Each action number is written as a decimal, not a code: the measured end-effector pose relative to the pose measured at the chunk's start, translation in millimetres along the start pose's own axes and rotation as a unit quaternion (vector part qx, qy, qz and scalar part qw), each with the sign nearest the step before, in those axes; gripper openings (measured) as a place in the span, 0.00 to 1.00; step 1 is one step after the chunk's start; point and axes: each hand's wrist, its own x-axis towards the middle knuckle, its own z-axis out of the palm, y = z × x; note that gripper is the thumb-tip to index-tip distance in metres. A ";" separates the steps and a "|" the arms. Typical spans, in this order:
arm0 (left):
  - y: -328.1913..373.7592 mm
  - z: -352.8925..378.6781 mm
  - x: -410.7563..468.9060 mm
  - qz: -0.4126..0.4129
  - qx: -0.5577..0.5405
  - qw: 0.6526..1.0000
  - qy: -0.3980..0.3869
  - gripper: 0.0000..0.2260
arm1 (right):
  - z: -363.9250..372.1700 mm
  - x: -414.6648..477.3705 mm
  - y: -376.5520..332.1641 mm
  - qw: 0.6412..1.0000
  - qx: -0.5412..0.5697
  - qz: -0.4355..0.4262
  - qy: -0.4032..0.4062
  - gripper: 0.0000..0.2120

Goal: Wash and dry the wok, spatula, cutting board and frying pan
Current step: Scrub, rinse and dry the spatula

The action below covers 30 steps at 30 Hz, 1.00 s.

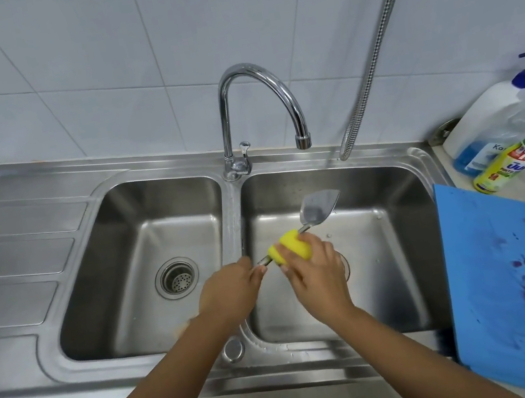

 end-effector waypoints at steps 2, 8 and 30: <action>-4.7 1.3 -3.1 0.004 0.005 1.000 0.018 0.17 | -0.5 11.1 13.3 0.999 0.016 0.031 0.012 0.18; 2.0 -10.8 -6.7 0.043 0.053 0.995 0.074 0.15 | -15.9 42.6 49.4 0.985 -0.029 0.166 0.041 0.17; 60.3 2.2 18.1 0.063 0.038 0.996 0.058 0.15 | -75.9 31.1 169.1 0.978 0.017 0.207 -0.005 0.19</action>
